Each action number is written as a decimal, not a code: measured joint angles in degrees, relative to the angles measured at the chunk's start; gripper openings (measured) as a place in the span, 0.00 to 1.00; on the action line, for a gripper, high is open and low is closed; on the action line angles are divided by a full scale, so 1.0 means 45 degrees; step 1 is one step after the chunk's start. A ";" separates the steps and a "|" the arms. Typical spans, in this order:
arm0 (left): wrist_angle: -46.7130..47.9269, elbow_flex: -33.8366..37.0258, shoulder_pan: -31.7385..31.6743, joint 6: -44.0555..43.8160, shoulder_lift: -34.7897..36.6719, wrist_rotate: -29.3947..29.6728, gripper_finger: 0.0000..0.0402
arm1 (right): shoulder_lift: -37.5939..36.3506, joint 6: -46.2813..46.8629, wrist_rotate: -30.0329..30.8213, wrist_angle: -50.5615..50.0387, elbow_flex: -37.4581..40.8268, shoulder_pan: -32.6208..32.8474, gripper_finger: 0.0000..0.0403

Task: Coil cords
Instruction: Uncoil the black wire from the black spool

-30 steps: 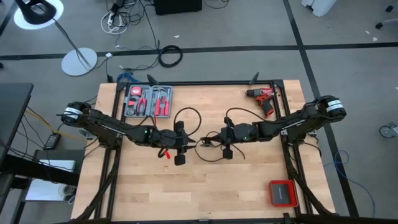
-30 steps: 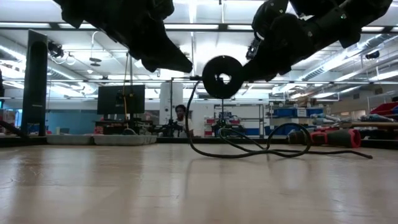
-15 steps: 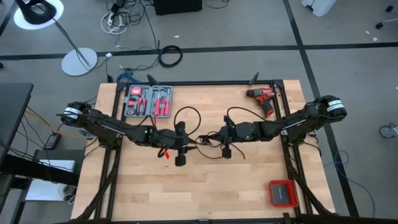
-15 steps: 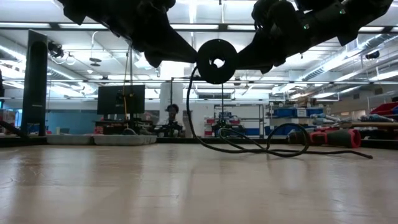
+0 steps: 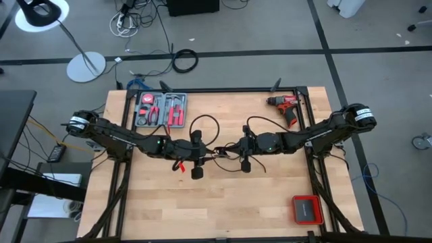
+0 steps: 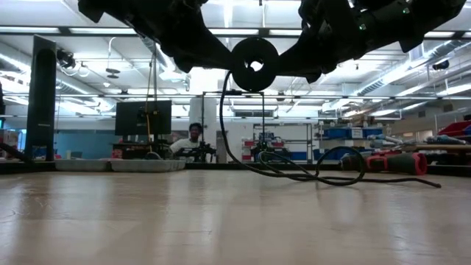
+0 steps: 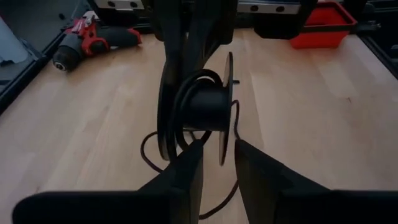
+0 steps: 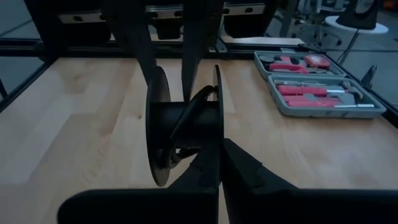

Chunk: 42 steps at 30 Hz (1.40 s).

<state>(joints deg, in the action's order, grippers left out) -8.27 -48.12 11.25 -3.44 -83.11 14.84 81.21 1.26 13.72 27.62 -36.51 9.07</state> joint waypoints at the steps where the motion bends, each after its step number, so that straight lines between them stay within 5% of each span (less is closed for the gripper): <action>1: 0.0004 0.0000 0.0000 0.0001 0.0000 0.0039 0.23 | 0.0001 0.0000 0.0000 0.0006 0.0003 0.0014 0.00; 12: -0.0612 -0.0005 0.0010 0.0015 -0.0055 0.0791 0.21 | 0.0039 -0.0030 0.0131 0.0394 0.0003 0.0071 0.00; 20: -0.1169 -0.0019 0.0019 0.0002 -0.0775 0.0523 0.01 | 0.0083 -0.0104 0.0135 0.0379 0.0037 0.0067 0.03; 31: -0.0464 -0.0248 -0.0066 0.0039 -0.0782 0.0625 0.00 | 0.0068 0.0468 -0.0010 0.0459 0.0003 0.0062 0.23; 42: 0.0765 -0.0238 -0.0350 0.0077 -0.0367 0.0755 0.00 | -0.1522 0.0685 -0.0214 -0.1033 -0.0011 0.0106 0.25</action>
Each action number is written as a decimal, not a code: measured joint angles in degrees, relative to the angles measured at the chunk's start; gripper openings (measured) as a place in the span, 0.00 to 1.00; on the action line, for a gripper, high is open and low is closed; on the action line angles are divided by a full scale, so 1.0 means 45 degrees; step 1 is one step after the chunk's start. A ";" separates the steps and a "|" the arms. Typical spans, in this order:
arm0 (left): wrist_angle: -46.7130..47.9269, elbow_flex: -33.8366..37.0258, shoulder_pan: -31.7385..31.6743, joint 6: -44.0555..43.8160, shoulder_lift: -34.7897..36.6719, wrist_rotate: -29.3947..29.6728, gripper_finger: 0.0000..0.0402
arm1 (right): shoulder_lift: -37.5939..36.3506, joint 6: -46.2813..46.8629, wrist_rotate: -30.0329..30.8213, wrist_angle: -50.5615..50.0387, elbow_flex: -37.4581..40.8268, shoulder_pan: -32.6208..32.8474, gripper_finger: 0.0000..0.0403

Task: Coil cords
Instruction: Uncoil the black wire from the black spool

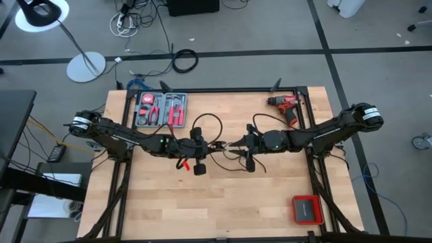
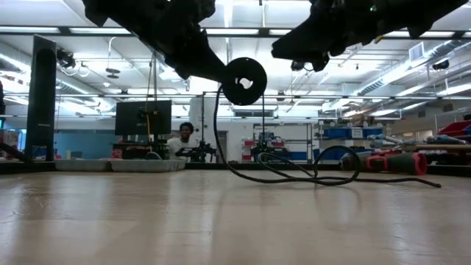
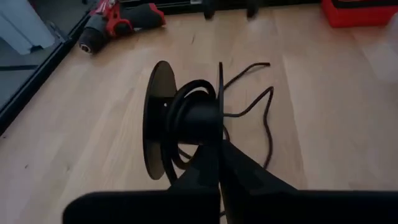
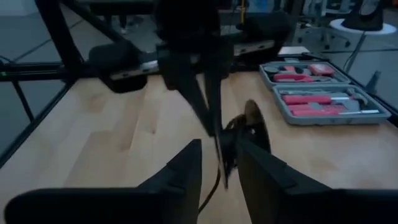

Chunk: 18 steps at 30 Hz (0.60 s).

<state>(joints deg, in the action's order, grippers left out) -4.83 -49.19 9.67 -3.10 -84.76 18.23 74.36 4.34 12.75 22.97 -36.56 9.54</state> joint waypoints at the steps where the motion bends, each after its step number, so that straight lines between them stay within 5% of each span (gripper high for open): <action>1: 0.0096 0.0000 -0.0029 0.0001 0.0093 -0.0166 0.00 | -0.0205 0.0004 0.0015 -0.0118 0.0000 -0.0013 0.25; 10: 0.0786 -0.0005 -0.0136 0.1606 0.0294 -0.2432 0.00 | -0.0927 0.0456 -0.0141 -0.2067 -0.0005 -0.0104 0.25; 18: 0.1505 -0.0232 -0.0665 0.2268 0.0396 -0.6298 0.00 | 0.0059 -0.0613 -0.3728 -0.1554 0.0005 -0.1241 0.23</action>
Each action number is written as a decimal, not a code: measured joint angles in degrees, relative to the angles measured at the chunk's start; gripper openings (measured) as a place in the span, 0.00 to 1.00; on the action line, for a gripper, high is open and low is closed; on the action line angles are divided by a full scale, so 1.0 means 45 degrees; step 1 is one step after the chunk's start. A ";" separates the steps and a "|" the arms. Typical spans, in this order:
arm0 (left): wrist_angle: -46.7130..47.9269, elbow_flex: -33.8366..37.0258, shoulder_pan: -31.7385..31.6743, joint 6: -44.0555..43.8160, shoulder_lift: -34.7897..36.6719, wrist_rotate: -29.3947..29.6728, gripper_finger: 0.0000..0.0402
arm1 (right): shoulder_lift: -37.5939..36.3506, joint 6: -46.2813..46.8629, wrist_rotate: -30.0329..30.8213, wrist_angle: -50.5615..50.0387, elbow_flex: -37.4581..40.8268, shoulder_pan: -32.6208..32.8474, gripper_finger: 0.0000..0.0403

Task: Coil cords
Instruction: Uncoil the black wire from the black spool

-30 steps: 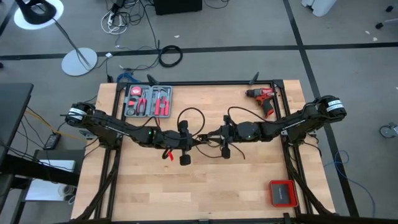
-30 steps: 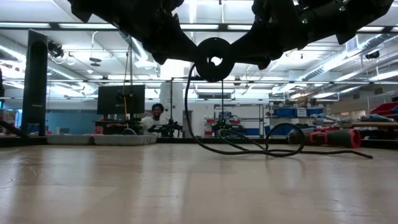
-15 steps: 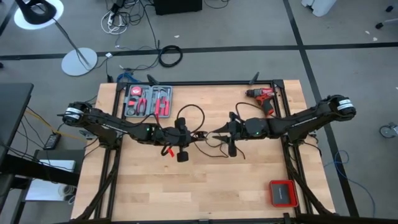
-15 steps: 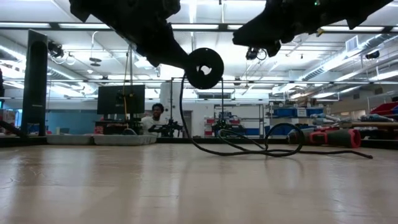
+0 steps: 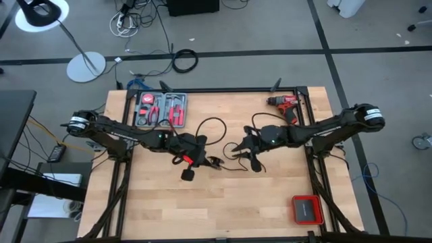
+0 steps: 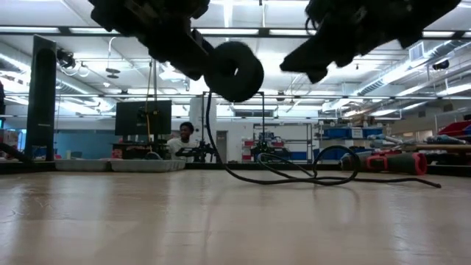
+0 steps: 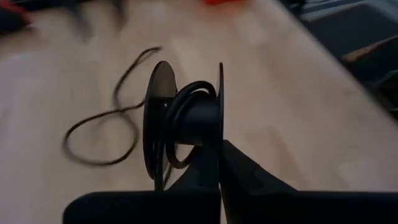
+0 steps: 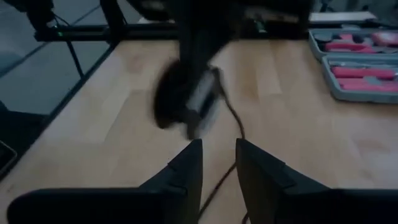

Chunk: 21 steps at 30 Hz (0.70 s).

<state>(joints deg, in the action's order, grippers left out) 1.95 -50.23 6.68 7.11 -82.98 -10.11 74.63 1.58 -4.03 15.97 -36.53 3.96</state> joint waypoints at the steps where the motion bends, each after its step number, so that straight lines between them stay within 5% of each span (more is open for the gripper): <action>1: 0.0039 -0.0077 -0.0025 0.0001 0.0000 -0.0378 0.00 | 0.0226 -0.0126 -0.0264 0.0080 0.0000 -0.0202 0.23; 8: 0.0437 -0.0862 -0.0176 0.0489 0.0000 -0.1322 0.00 | 0.2183 -0.0766 -0.1069 0.2316 0.0005 -0.0805 0.23; 21: 0.0673 -0.1895 -0.0180 0.2038 0.0063 -0.0358 0.00 | 0.4605 0.0078 -0.2622 0.6282 0.0000 -0.1314 0.25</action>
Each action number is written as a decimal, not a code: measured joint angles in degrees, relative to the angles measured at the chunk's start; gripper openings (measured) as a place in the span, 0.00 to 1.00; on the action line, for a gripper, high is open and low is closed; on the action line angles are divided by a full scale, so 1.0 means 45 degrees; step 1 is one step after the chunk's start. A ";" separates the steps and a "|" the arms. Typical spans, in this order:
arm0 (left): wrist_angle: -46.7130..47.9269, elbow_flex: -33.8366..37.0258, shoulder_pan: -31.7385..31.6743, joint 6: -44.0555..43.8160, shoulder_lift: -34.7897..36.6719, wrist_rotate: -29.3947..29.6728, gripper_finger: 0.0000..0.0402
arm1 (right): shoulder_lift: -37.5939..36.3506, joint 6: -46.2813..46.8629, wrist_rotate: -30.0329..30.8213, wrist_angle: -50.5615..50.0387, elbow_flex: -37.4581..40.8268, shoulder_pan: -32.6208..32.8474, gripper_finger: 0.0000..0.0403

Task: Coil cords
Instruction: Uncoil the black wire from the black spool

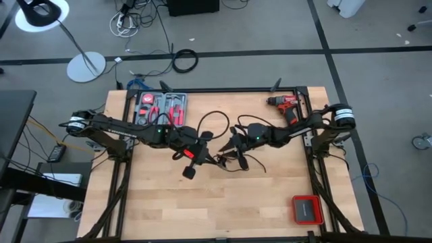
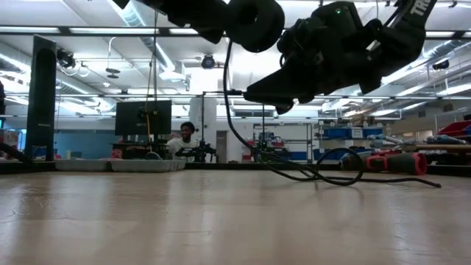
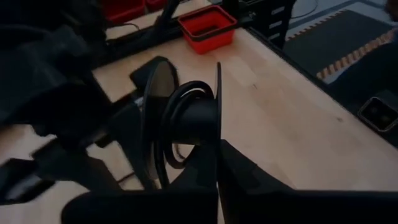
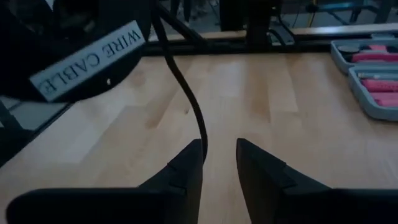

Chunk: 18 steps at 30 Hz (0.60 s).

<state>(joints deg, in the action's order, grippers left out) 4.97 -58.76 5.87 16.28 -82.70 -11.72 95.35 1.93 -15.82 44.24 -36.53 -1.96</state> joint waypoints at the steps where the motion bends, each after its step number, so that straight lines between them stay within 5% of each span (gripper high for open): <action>1: -0.0085 0.0000 0.0000 0.0028 0.0000 0.0027 0.00 | 0.0109 0.0116 -0.0108 0.0256 0.0002 0.0000 0.26; 18: -0.1225 0.0000 0.0007 0.0844 0.0000 0.0536 0.00 | 0.0464 0.0345 -0.0546 0.0922 0.0010 0.0005 0.32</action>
<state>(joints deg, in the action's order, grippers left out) -0.54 -58.76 5.90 20.08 -82.70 -9.30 97.44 3.48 -18.28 48.39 -36.49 -1.93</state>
